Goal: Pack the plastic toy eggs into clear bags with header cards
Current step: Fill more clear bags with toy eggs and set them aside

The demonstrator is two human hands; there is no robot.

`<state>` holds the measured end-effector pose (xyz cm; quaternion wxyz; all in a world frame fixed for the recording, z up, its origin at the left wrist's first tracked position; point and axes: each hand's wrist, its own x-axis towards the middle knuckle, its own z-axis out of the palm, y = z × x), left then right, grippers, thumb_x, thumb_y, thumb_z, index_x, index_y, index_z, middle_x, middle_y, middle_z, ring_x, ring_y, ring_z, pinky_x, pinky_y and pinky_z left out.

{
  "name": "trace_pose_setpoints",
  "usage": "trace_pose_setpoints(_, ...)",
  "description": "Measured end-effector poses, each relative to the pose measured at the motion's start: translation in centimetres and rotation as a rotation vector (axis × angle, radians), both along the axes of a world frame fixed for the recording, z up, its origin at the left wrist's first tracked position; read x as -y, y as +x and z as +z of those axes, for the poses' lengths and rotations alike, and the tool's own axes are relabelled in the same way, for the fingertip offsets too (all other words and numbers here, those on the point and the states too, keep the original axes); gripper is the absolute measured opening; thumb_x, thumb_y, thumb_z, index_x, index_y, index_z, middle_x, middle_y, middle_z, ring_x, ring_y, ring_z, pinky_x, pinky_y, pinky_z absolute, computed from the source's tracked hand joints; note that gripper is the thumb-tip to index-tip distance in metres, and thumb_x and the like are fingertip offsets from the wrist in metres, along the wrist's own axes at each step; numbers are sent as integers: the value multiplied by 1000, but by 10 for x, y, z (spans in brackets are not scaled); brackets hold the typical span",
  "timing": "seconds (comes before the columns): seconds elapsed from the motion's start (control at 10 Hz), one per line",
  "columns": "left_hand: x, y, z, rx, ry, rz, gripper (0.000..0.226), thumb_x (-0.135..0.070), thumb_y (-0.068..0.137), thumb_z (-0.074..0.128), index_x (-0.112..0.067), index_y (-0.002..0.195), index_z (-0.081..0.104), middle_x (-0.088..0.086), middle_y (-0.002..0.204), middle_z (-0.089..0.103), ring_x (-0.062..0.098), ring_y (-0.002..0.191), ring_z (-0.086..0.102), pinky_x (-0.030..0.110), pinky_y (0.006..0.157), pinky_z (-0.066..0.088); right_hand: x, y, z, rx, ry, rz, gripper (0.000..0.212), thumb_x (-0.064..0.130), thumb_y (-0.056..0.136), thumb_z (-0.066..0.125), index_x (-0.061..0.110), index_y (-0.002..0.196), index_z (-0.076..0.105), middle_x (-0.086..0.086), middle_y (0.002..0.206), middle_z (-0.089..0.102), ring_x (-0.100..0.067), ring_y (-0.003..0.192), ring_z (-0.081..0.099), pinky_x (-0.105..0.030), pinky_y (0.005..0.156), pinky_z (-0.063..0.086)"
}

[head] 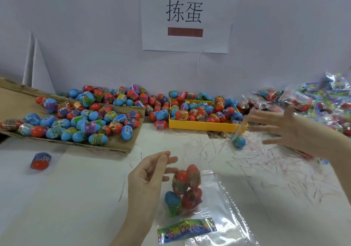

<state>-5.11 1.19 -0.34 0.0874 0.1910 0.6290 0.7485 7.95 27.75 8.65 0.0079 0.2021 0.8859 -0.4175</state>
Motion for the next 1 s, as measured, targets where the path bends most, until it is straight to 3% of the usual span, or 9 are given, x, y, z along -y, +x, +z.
trace_pose_setpoints(0.2, 0, -1, 0, 7, 3, -7, 19, -10, 89, 51, -22, 83, 65, -17, 73, 72, 3, 62, 67, 11, 52, 49, 1, -18, -14, -14, 715, -303, 78, 58, 85, 6, 16, 110, 67, 1, 70, 62, -13, 68, 55, -39, 83, 44)
trace_pose_setpoints(0.3, 1, -1, -1, 19, 5, -12, 19, -10, 89, 51, -22, 84, 65, -16, 74, 73, 4, 62, 67, 11, 52, 49, 6, -12, -10, -353, 923, -536, 53, 46, 90, 40, 9, 70, 72, -6, 65, 62, -20, 65, 54, -50, 91, 37)
trace_pose_setpoints(0.4, 1, -1, -1, 16, -3, -19, 19, -11, 89, 51, -23, 84, 65, -17, 74, 72, 5, 64, 67, 11, 52, 49, 6, -19, -14, 50, 1119, -412, 83, 20, 73, 75, 42, 138, 29, -5, 148, 23, -21, 132, 21, -58, 104, 14)
trace_pose_setpoints(0.5, 0, -2, 0, 24, -10, -26, 19, -11, 89, 51, -22, 84, 65, -16, 74, 72, 4, 63, 67, 11, 53, 49, 19, -22, -2, -236, 207, -159, 94, 29, 64, 77, 49, 136, 19, 7, 148, 28, -20, 137, 25, -50, 103, 29)
trace_pose_setpoints(0.6, 1, -2, 0, 41, -6, -33, 18, -12, 89, 51, -22, 84, 65, -15, 74, 73, 4, 63, 67, 11, 53, 49, 19, -23, -6, -362, 129, -13, 62, 50, 76, 57, 33, 133, 40, 2, 134, 53, -22, 119, 54, -46, 90, 50)
trace_pose_setpoints(0.7, 1, -2, 0, 51, 5, -35, 18, -12, 89, 51, -21, 83, 65, -14, 74, 73, 4, 62, 67, 11, 52, 49, 23, -32, -13, -211, -311, -485, 76, 56, 83, 45, 34, 144, 7, 2, 155, 6, -22, 141, 15, -55, 106, 6)
trace_pose_setpoints(0.8, 1, -2, 0, 49, 10, -37, 18, -12, 89, 51, -21, 83, 65, -14, 74, 73, 4, 62, 67, 11, 52, 49, 26, -25, -10, -158, -220, 110, 74, 75, 66, 37, 49, 135, 32, 13, 151, 15, -26, 140, 16, -60, 106, 12)
trace_pose_setpoints(0.9, 1, -1, 0, 53, 8, -42, 18, -11, 89, 51, -21, 84, 66, -13, 75, 73, 5, 62, 67, 11, 53, 49, 19, -48, -10, -195, -12, -59, 122, 96, 49, 18, 22, 147, 21, 23, 151, 5, -32, 142, 6, -57, 111, -4)
trace_pose_setpoints(1.0, 1, -1, 1, 61, 17, -54, 18, -12, 89, 51, -20, 84, 66, -12, 76, 73, 5, 62, 67, 11, 53, 49, 16, -60, 1, -26, -363, -124, 120, 96, 46, 15, 29, 145, 23, 11, 155, 5, -26, 140, 18, -59, 110, -1)
